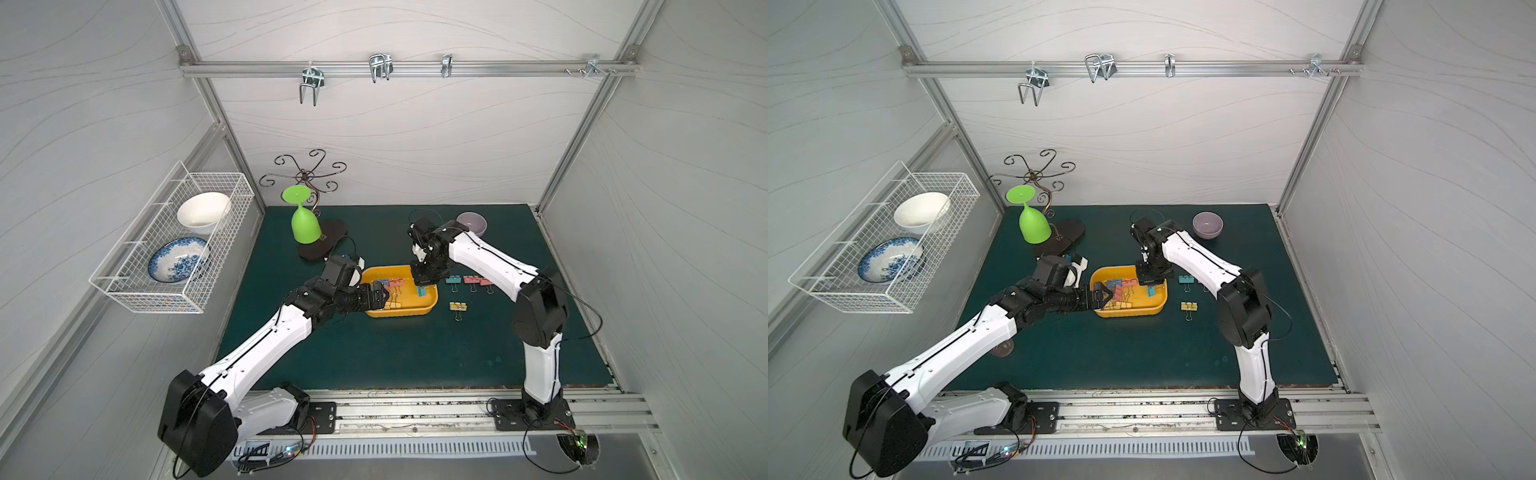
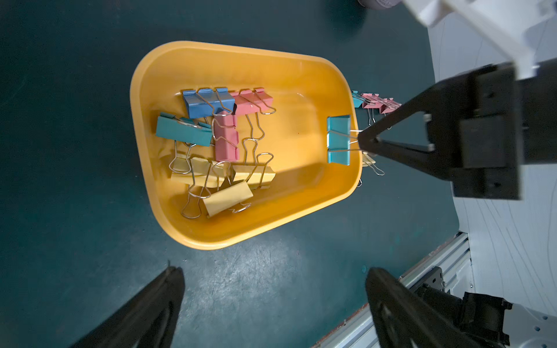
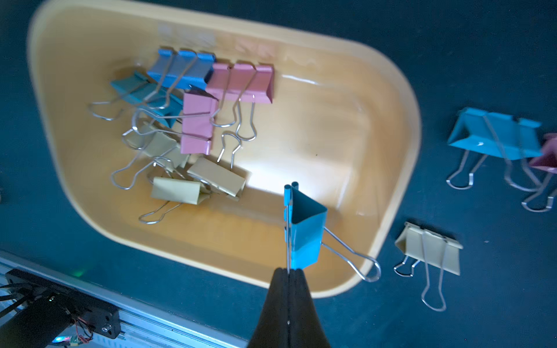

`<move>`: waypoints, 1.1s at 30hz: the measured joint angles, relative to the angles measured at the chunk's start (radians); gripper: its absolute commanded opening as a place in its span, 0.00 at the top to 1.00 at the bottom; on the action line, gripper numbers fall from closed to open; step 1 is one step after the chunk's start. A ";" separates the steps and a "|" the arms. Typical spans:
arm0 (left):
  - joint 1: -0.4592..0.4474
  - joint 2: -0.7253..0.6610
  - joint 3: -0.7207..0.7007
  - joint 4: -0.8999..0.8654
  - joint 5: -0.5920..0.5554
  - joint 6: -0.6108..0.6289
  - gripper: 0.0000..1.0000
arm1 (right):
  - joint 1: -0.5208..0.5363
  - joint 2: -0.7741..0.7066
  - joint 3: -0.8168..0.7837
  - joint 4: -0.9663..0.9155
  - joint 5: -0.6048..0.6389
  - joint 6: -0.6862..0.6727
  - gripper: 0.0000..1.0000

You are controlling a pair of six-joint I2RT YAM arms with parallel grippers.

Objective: Take out the binder clips from the storage box
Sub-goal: Pick up the binder clip from the storage box, then place the binder clip at the center of the board.

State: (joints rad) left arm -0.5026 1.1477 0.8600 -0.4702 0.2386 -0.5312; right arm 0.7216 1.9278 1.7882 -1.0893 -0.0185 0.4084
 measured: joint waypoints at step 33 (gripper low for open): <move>-0.417 0.191 0.126 0.088 -0.468 0.082 0.01 | -0.423 -0.538 -1.158 1.006 0.029 1.093 1.00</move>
State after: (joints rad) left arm -0.9192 1.3388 0.9859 -0.3824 -0.2291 -0.4496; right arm 0.2981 1.3899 0.6304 -0.0837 0.0109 1.5009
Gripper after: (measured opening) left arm 0.986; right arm 0.043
